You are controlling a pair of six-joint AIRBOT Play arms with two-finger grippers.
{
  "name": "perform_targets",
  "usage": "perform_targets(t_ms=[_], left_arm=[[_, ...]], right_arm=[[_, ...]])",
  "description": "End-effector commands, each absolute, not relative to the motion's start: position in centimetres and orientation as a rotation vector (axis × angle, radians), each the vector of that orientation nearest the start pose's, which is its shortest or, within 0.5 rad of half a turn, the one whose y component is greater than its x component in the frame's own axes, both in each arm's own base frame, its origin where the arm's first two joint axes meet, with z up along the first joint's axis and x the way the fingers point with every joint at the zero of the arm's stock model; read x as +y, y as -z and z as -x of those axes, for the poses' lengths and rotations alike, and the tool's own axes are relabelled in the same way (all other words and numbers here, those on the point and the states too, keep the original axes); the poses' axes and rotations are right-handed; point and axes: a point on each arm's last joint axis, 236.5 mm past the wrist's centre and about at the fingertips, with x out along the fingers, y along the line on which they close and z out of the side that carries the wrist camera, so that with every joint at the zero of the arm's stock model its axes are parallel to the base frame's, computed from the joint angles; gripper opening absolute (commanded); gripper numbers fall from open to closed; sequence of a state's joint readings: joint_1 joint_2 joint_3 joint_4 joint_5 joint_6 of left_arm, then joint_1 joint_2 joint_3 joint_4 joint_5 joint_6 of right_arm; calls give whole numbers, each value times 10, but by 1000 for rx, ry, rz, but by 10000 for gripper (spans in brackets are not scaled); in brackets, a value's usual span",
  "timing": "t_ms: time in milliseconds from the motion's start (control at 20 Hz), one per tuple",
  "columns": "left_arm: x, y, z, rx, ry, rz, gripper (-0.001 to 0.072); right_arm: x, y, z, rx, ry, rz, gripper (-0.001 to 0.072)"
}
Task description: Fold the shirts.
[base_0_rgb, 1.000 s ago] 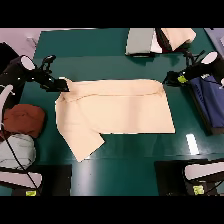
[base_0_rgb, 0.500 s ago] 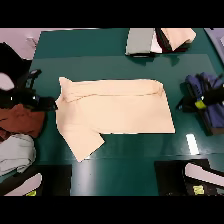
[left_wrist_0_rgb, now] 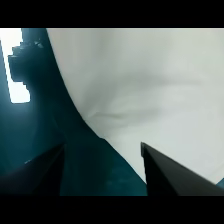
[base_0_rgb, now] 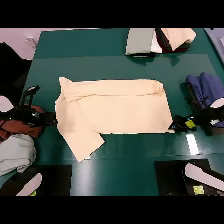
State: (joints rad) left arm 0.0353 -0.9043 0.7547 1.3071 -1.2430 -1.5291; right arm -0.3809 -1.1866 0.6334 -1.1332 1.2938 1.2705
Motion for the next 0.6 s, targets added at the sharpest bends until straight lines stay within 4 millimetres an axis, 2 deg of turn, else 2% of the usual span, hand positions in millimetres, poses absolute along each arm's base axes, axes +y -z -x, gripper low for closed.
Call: perform_targets(t_ms=[0,50,250,400,550], left_arm=[[-50,17,-245,1407,135,255,544],[-51,25,-235,1427,127,265,544],[-63,60,-201,1519,129,346,544],[-84,72,-203,1483,151,463,543],[-109,83,-203,1445,205,469,543]], right_arm=[[33,93,-227,1623,-216,-490,38],[36,90,-231,1616,-231,-468,18],[48,80,-245,1588,-278,-405,17],[55,77,-250,1576,-302,-372,18],[59,76,-250,1578,-312,-364,18]])
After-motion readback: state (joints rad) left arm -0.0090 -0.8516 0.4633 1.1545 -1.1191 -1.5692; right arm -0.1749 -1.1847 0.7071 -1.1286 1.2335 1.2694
